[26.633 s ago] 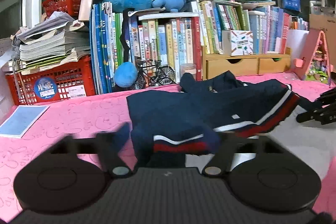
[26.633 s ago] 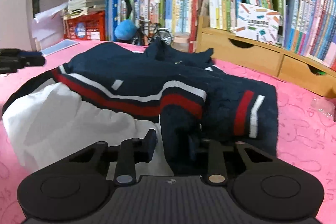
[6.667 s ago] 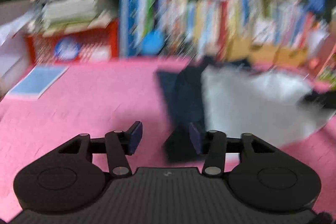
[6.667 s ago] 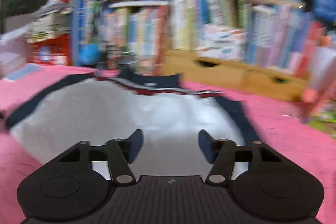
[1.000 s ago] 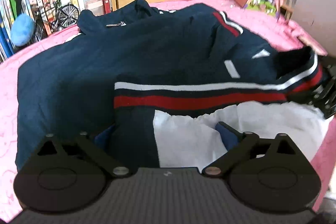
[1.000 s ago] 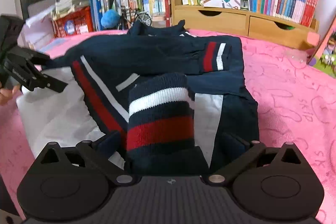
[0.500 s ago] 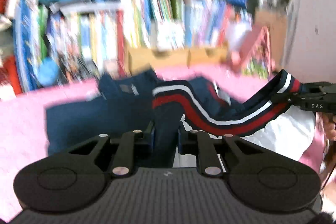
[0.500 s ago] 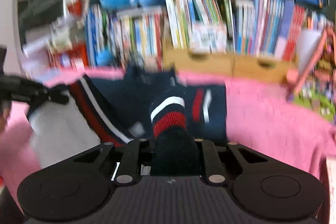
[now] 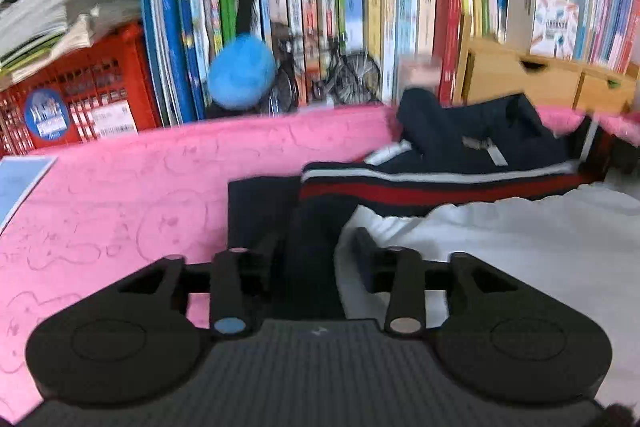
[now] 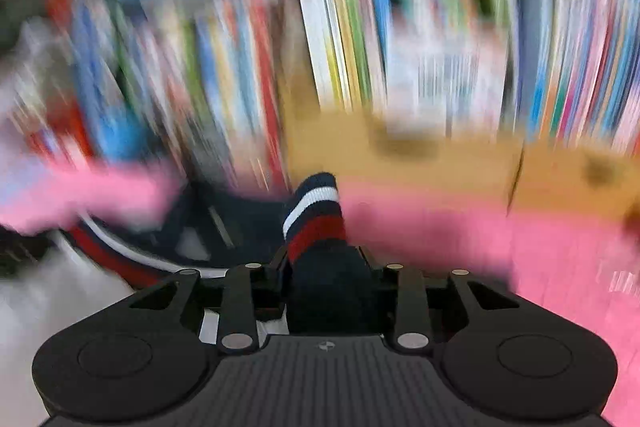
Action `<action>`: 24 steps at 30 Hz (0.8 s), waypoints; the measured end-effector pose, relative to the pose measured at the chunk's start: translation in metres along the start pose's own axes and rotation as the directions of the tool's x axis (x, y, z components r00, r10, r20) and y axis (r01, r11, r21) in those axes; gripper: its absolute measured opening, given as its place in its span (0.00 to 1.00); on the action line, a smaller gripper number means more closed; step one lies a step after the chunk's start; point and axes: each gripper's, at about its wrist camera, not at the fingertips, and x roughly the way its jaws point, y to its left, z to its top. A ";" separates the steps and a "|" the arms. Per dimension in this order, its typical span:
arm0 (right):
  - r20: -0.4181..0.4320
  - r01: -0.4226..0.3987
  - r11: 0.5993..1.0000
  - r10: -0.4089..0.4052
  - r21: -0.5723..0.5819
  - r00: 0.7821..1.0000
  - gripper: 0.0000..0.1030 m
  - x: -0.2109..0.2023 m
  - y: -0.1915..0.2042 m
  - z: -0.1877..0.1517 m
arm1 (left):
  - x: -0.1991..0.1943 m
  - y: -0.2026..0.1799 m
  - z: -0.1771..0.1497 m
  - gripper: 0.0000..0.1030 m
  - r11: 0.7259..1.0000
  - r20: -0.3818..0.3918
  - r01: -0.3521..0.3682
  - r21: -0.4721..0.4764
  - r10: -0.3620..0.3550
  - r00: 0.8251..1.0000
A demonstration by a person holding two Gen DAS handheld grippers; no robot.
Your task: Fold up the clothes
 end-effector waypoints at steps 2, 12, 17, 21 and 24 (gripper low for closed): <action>0.004 0.029 0.999 -0.030 0.013 1.000 0.56 0.011 -0.006 -0.015 | -0.003 0.005 0.002 0.52 1.000 -0.006 -0.001 -0.010 0.001 1.000; 0.188 -0.104 0.993 0.092 0.052 0.978 0.39 -0.087 -0.067 -0.041 | -0.062 0.019 0.010 0.51 0.978 0.139 0.198 -0.068 -0.187 0.972; 0.080 -0.119 0.949 0.148 -0.293 0.986 0.29 -0.072 0.011 -0.063 | -0.043 -0.025 0.003 0.60 0.986 0.079 0.120 0.117 -0.130 0.988; 0.064 0.008 0.943 0.014 -0.332 0.998 0.20 -0.020 0.025 -0.052 | -0.014 -0.028 0.000 0.54 0.988 0.023 0.007 0.154 -0.010 1.000; 0.059 0.123 0.992 -0.124 0.010 0.991 0.14 -0.008 -0.019 -0.026 | -0.018 -0.008 0.003 0.54 0.999 0.027 -0.018 0.039 0.017 0.999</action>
